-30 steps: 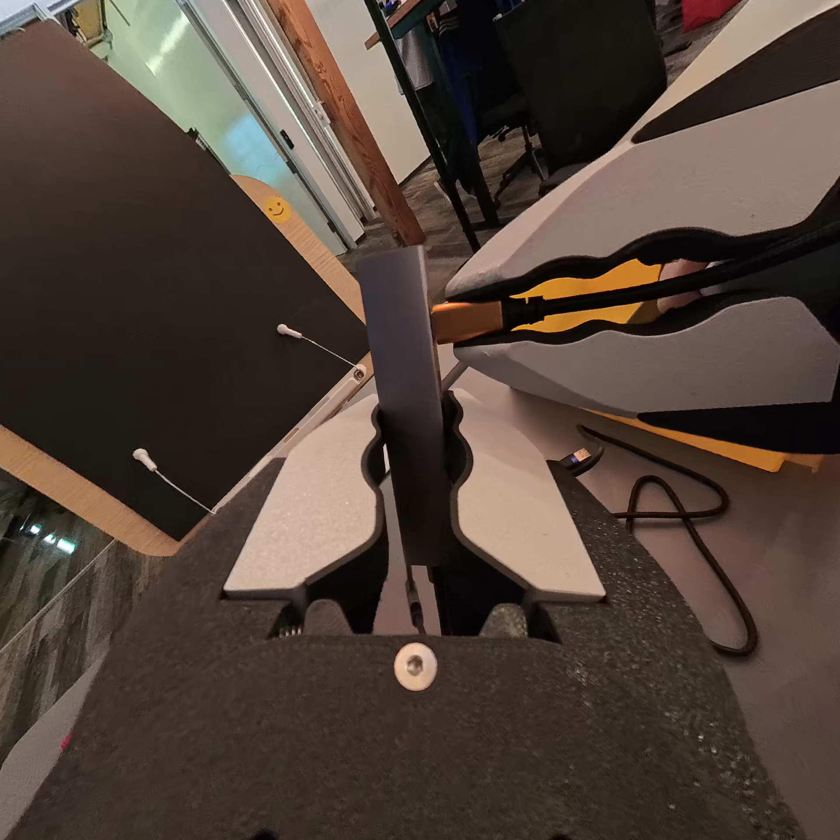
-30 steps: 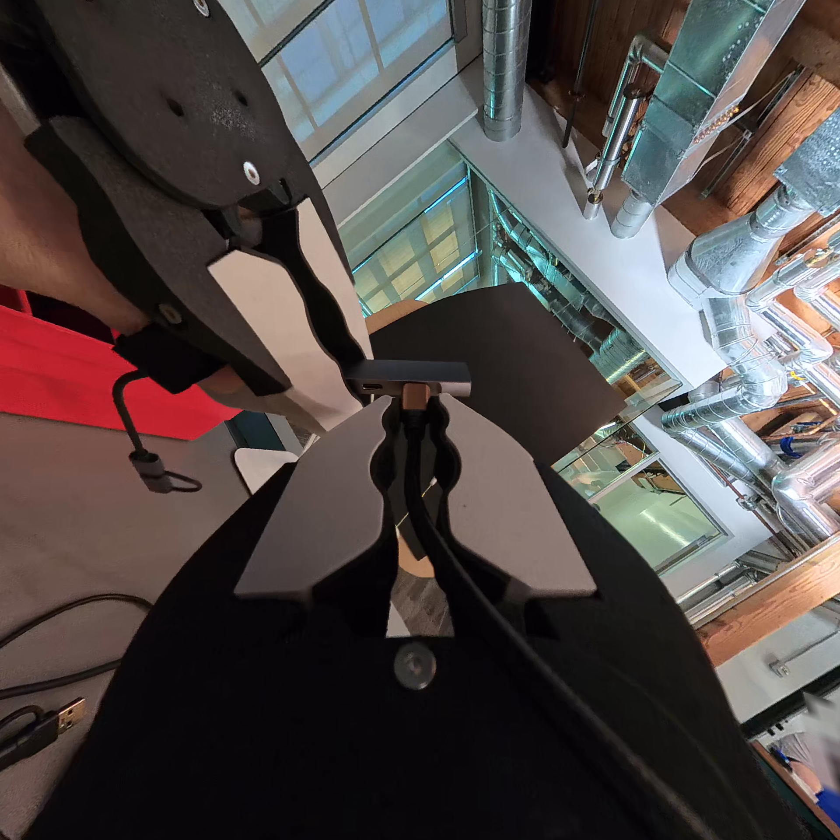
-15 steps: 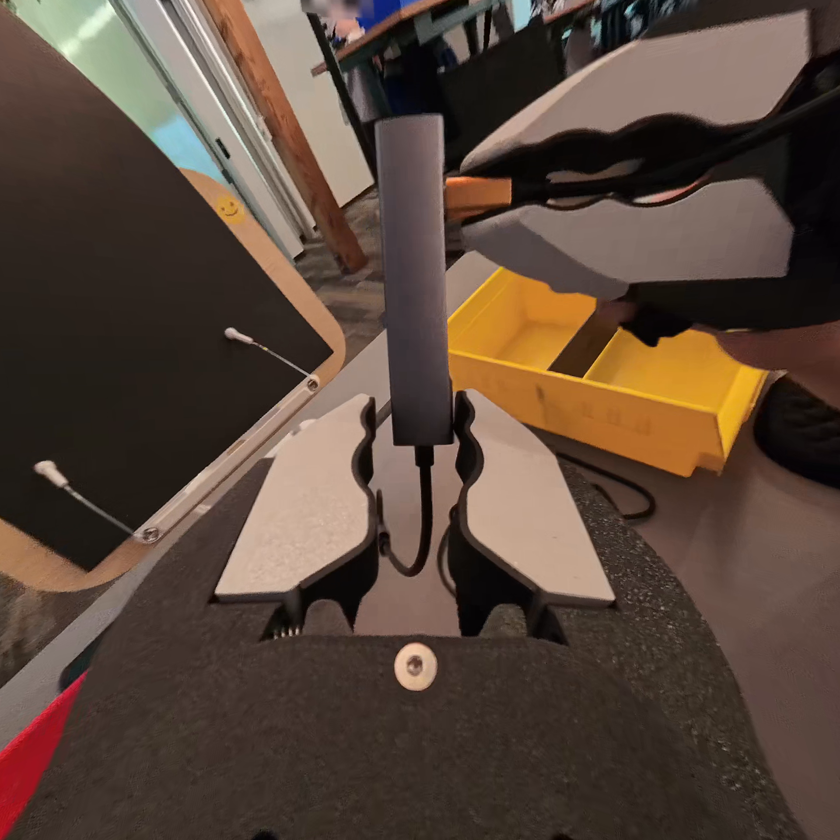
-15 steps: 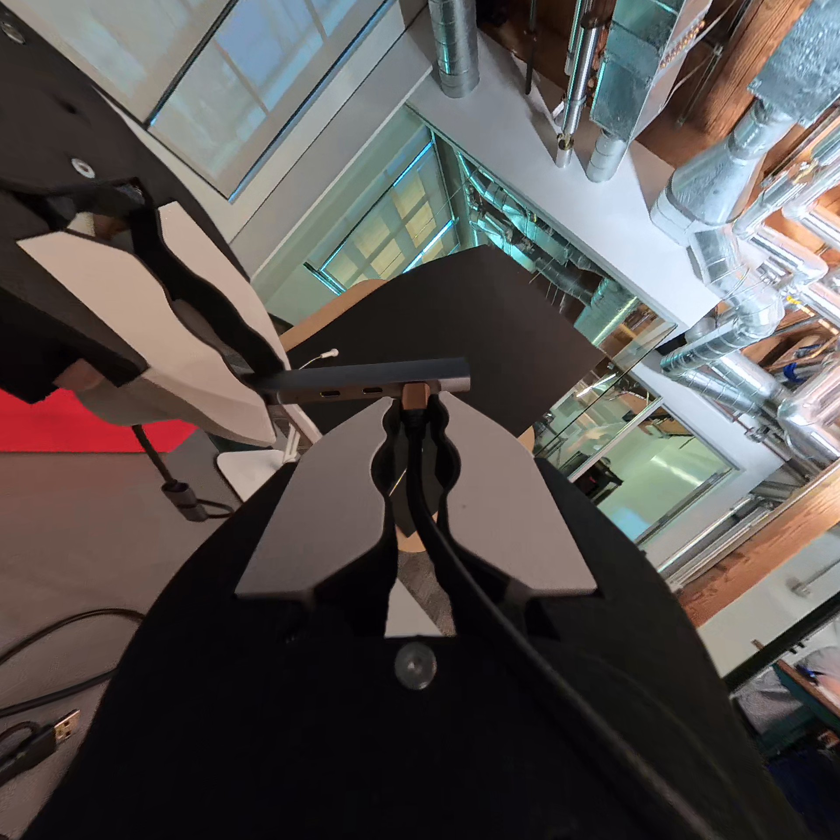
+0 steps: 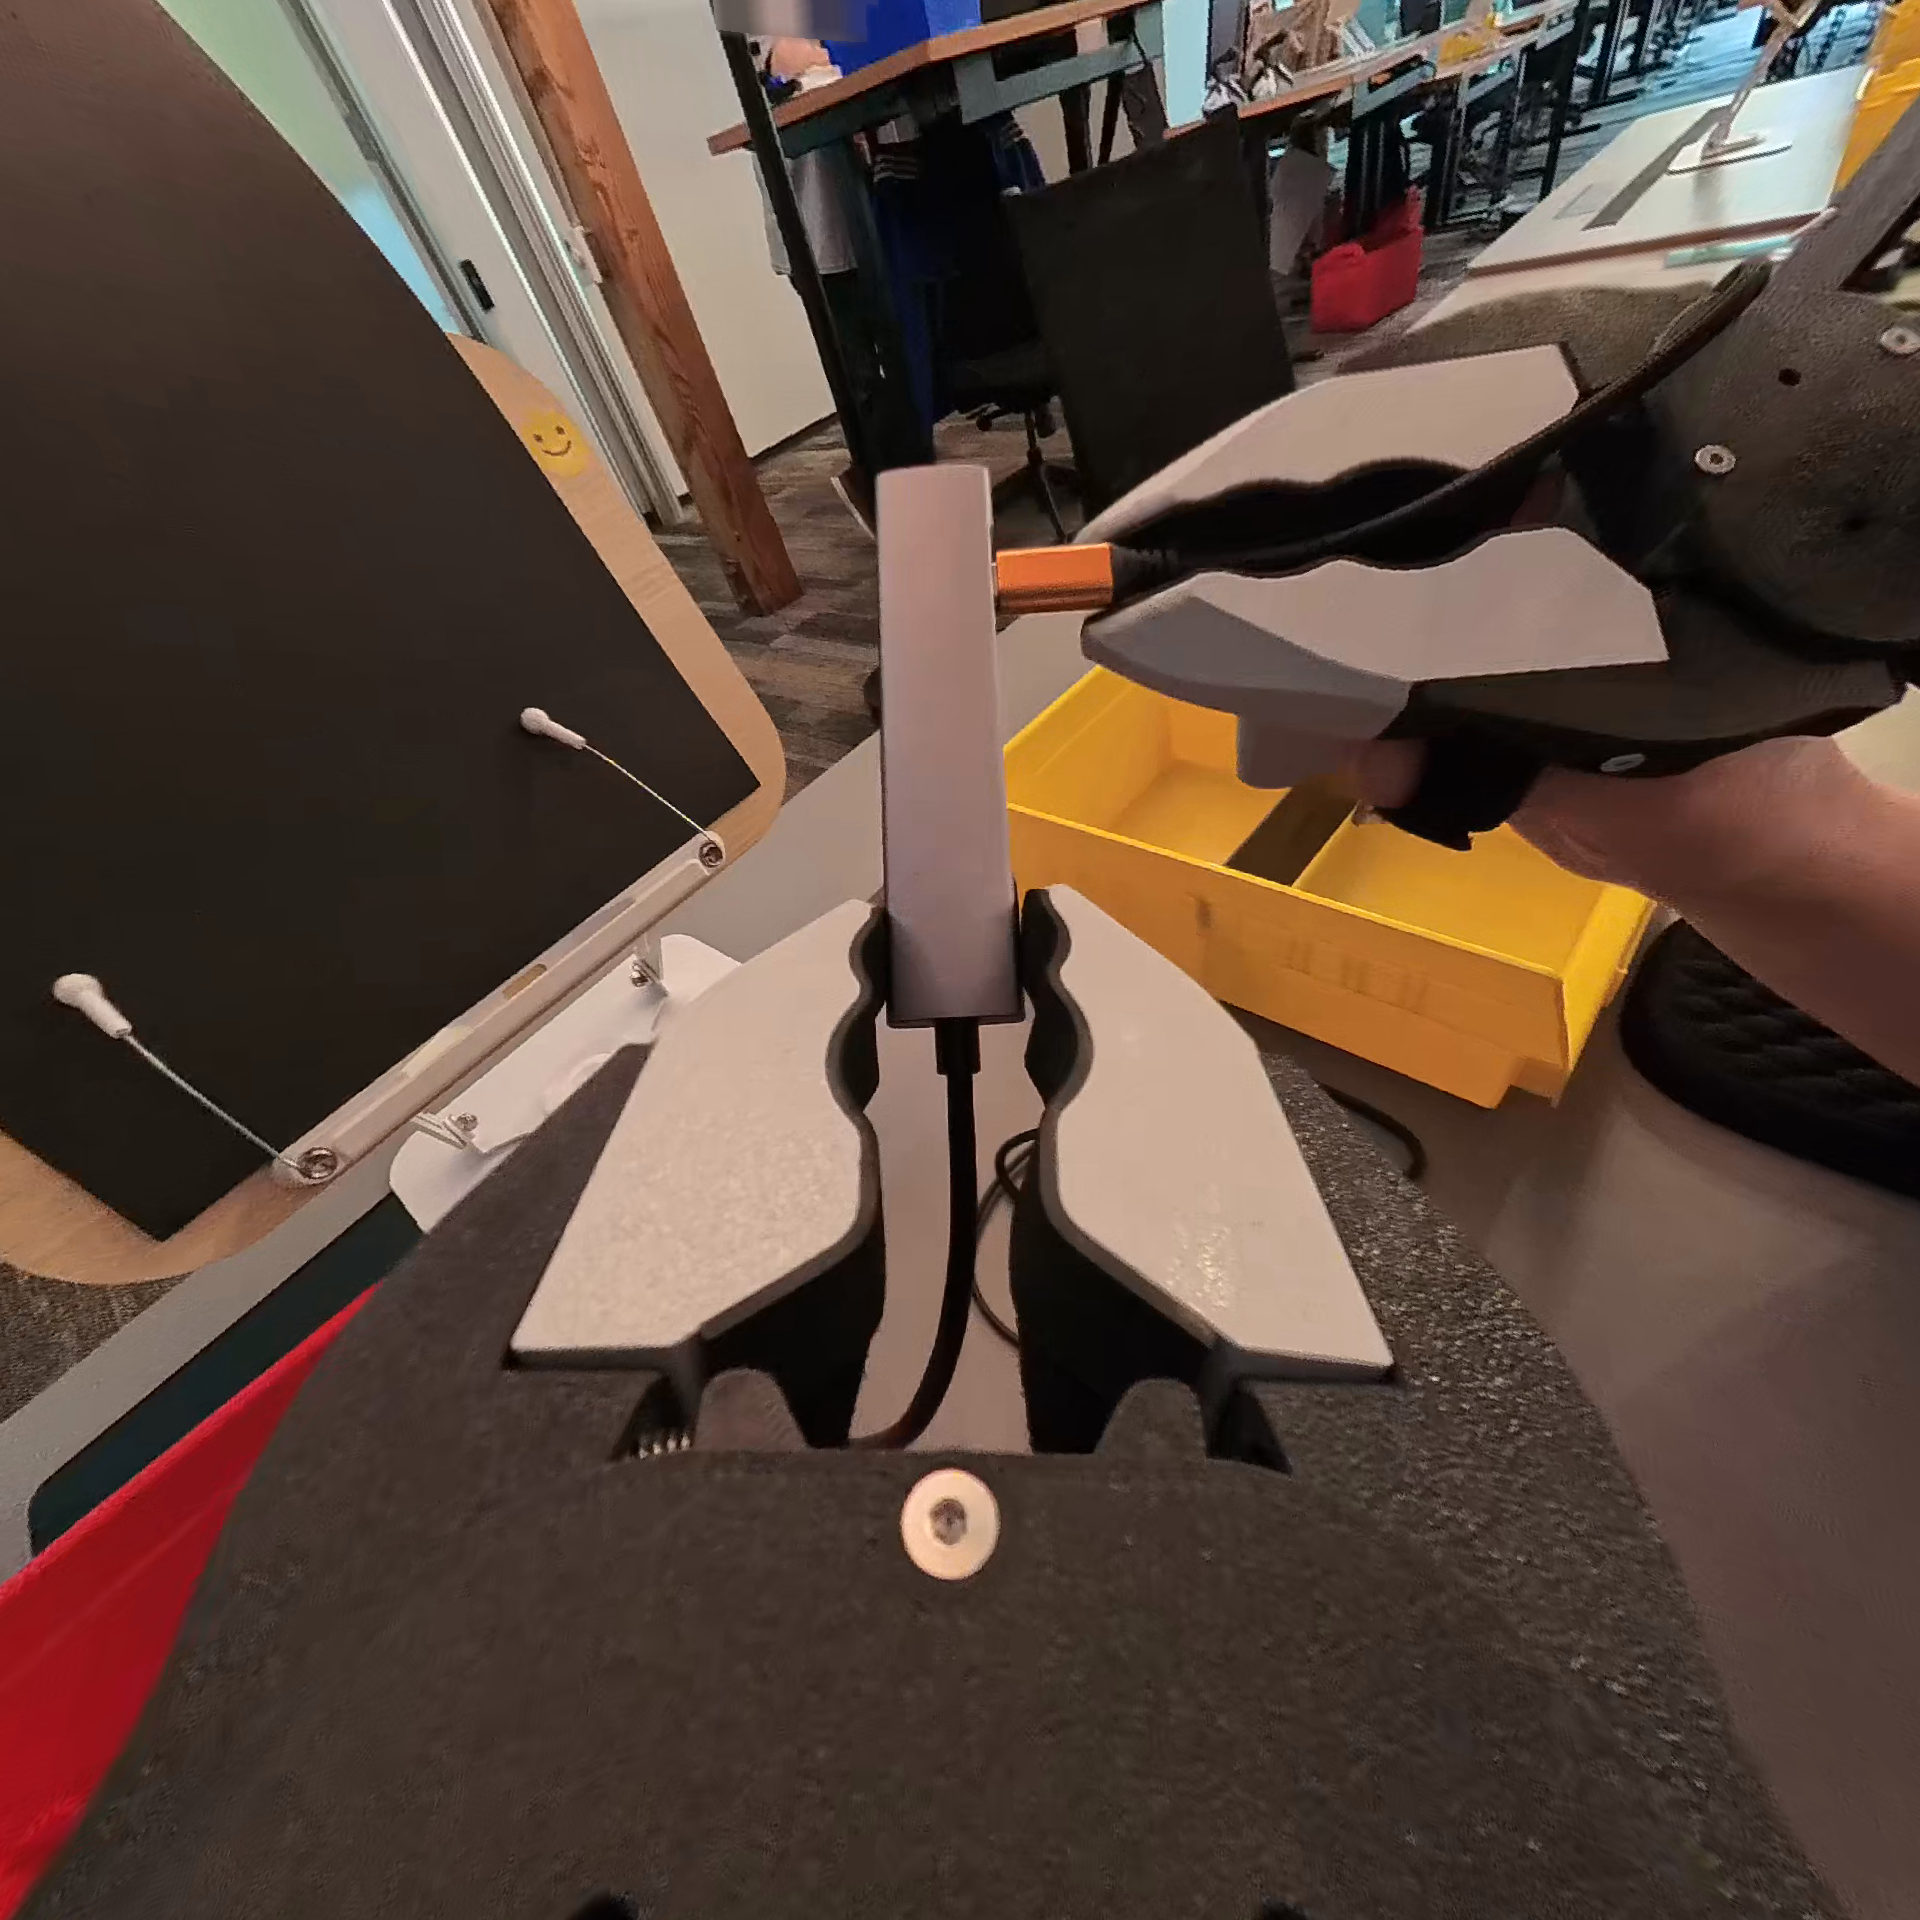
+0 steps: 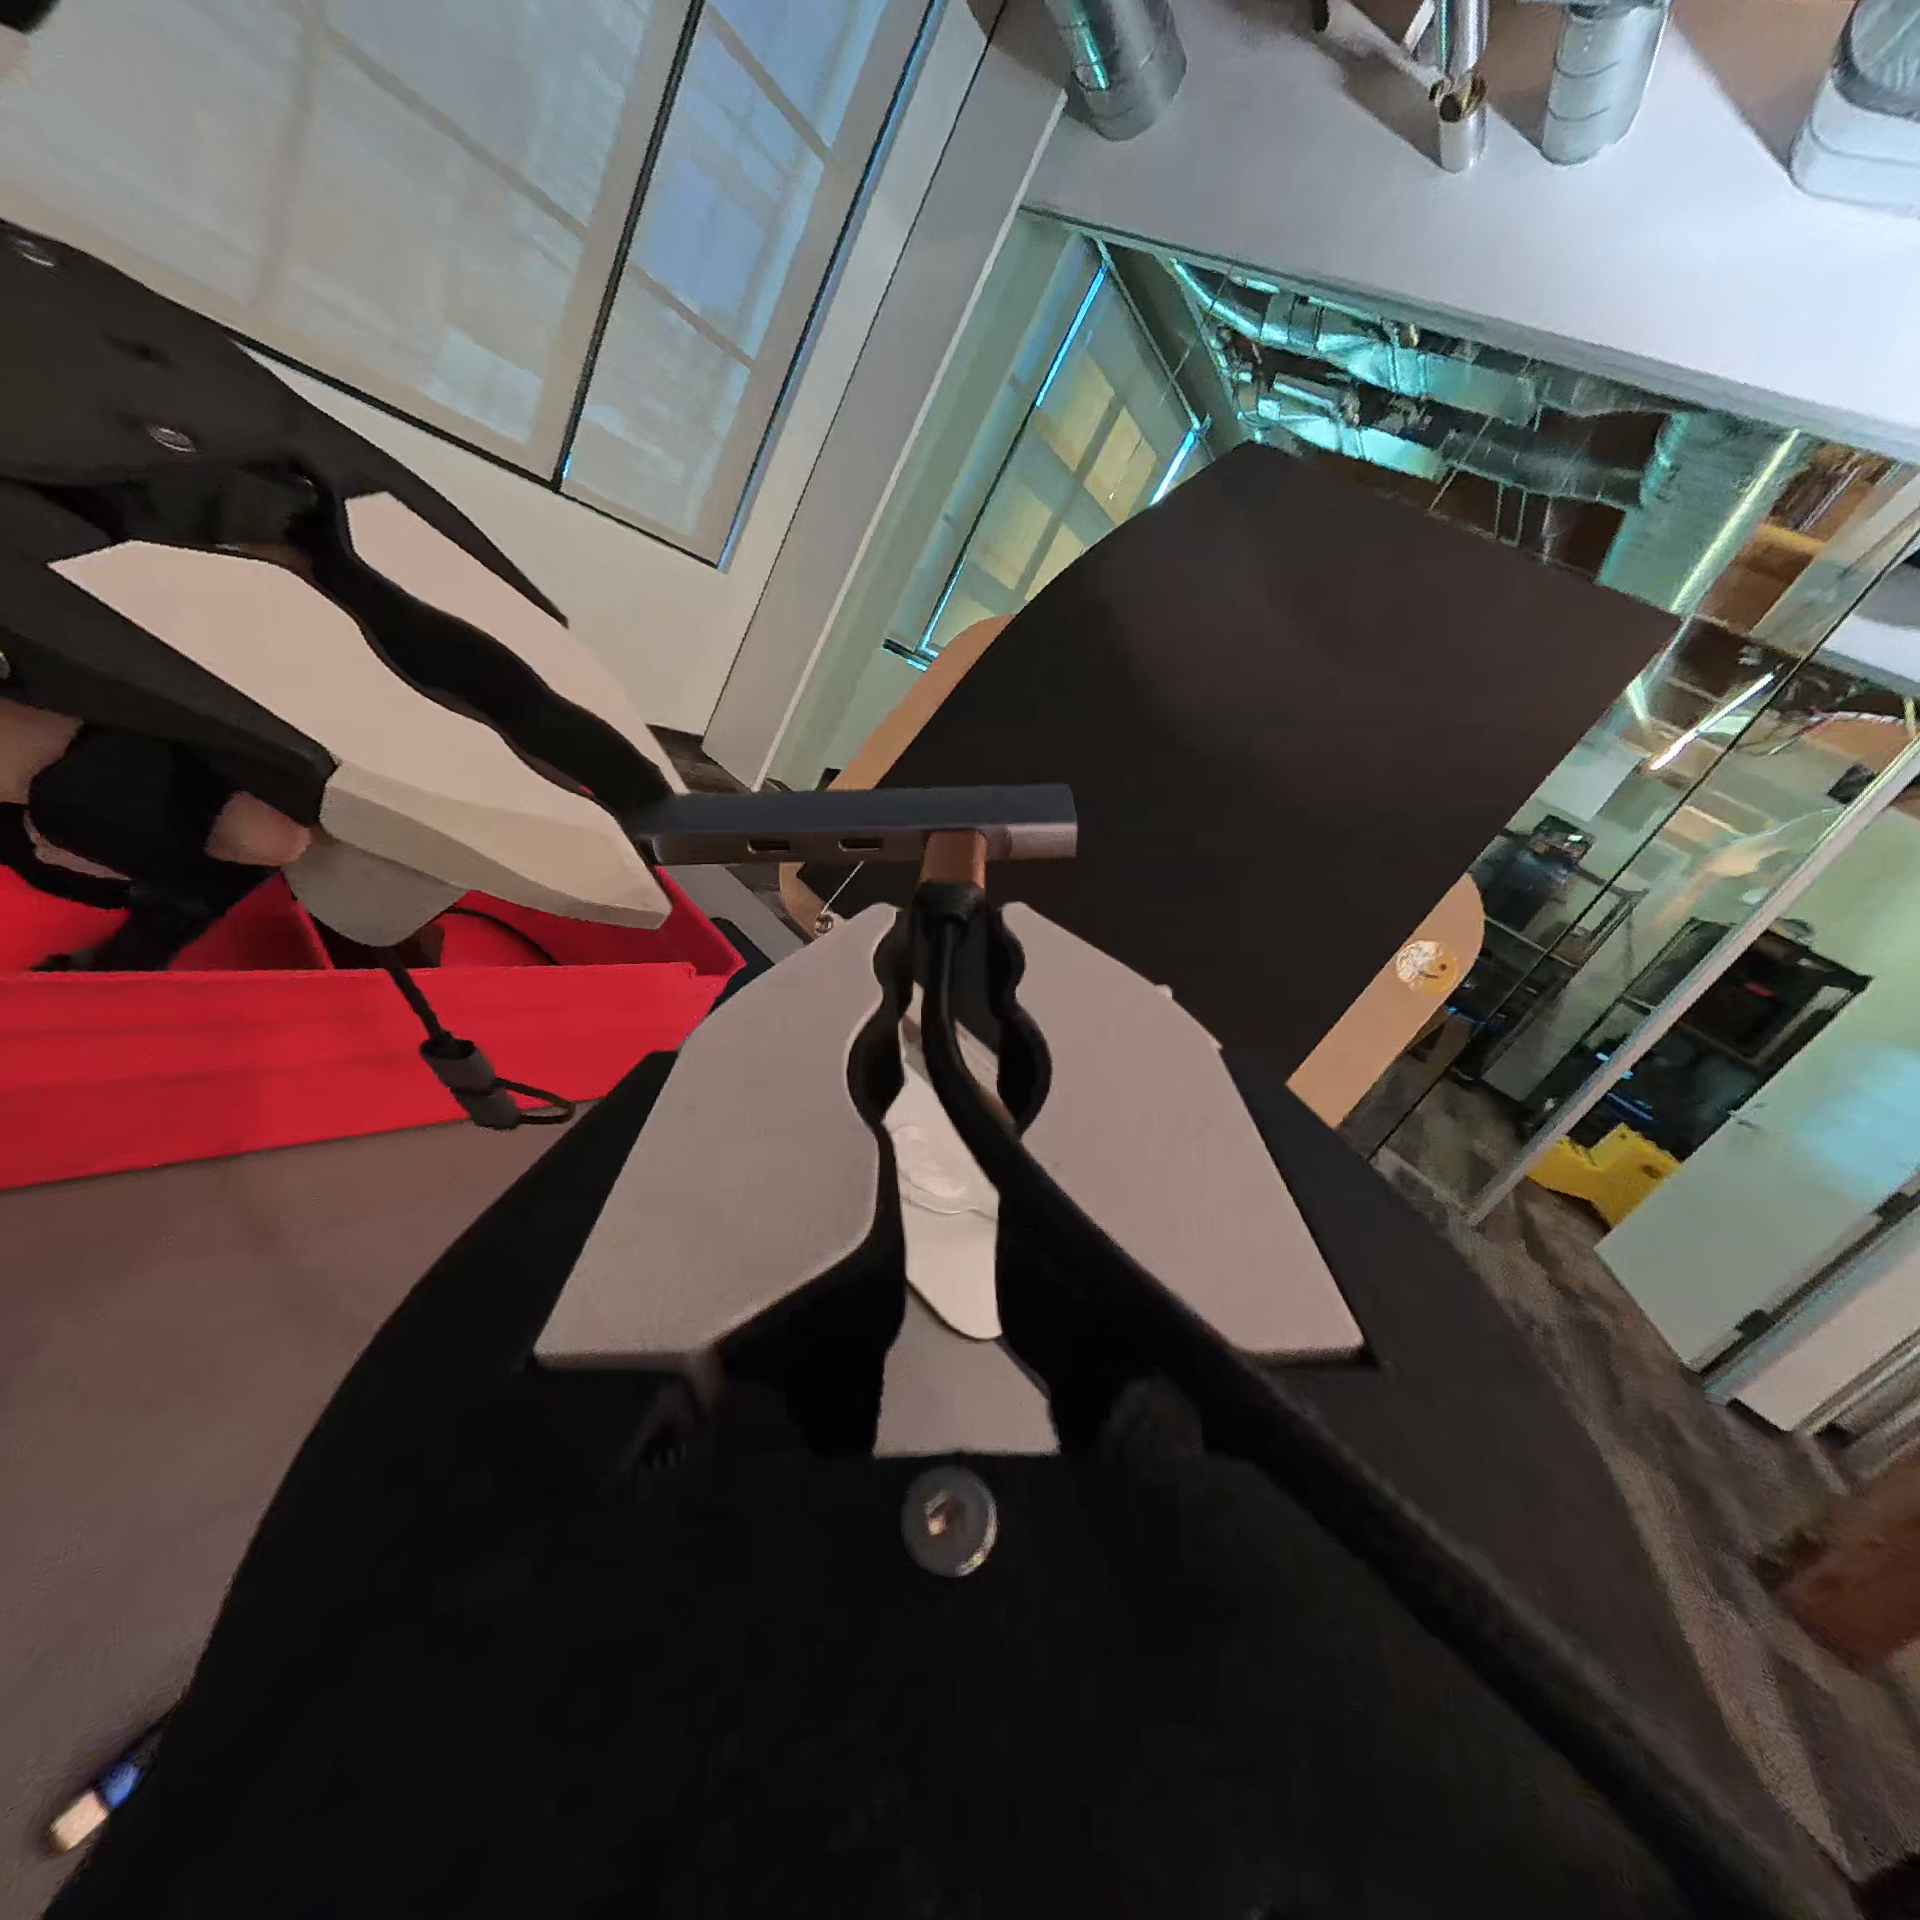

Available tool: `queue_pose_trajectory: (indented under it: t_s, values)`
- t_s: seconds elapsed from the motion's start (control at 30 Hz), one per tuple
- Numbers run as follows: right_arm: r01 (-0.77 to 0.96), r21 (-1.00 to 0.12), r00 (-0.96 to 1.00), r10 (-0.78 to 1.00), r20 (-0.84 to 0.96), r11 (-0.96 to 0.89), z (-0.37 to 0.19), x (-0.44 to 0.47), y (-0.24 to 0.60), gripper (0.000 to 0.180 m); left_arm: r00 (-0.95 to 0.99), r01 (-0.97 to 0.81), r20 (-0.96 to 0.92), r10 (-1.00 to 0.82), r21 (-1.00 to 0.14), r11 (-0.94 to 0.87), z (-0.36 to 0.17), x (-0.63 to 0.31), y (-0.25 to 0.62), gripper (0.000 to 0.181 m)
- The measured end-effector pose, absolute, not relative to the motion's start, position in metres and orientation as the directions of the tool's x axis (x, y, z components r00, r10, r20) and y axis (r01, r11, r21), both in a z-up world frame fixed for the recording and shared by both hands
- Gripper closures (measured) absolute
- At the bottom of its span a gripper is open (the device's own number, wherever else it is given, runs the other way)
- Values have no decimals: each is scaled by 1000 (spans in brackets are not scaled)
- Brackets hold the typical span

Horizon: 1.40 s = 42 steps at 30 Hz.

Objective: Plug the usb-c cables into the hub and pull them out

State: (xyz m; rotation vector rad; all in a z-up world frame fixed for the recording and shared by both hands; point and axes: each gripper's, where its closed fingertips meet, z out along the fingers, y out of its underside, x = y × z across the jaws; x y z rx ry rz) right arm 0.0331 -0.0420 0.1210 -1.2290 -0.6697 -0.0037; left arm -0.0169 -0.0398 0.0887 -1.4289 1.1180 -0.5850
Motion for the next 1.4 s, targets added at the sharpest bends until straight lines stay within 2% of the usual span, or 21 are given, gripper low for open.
queue_pose_trajectory:
  t_s: [0.27, 0.57, 0.73, 0.83, 0.93, 1.1, 1.2, 1.27, 1.33, 1.4]
  values:
    - [300, -914, 817, 421, 394, 274, 106, 30, -30, 153, 443, -305, -224, -868, -948, 89, 83, -20, -31, 156]
    - [230, -935, 815, 471, 336, 268, 108, 28, -32, 153, 413, -381, -232, -881, -922, 64, 68, -19, -30, 156]
    - [275, -935, 816, 459, 351, 226, 98, 33, -23, 158, 417, -427, -246, -875, -903, 51, 57, -15, -26, 156]
    - [302, -947, 811, 491, 318, 114, 79, 31, -14, 155, 455, -444, -239, -858, -896, 14, 52, -19, -17, 156]
    - [366, -927, 775, 579, 254, -84, 40, 23, -8, 151, 501, -452, -182, -846, -889, -77, 39, -25, -5, 156]
    - [396, -834, 778, 623, 82, -385, -19, 25, -2, 148, 522, -434, 9, -853, -858, -275, 6, -23, 9, 156]
    - [397, -741, 805, 593, -3, -542, -47, 39, -2, 149, 511, -390, 51, -858, -876, -285, 8, -21, 11, 156]
    - [433, -675, 779, 624, -52, -597, -62, 34, -11, 151, 523, -354, 44, -851, -897, -264, 19, -23, 13, 156]
    - [439, -666, 714, 684, -148, -603, -63, 15, -24, 160, 553, -362, 1, -833, -900, -241, 24, -30, 17, 156]
    - [461, -637, 639, 729, -244, -618, -63, 1, -42, 159, 604, -397, -50, -796, -884, -245, 19, -40, 26, 156]
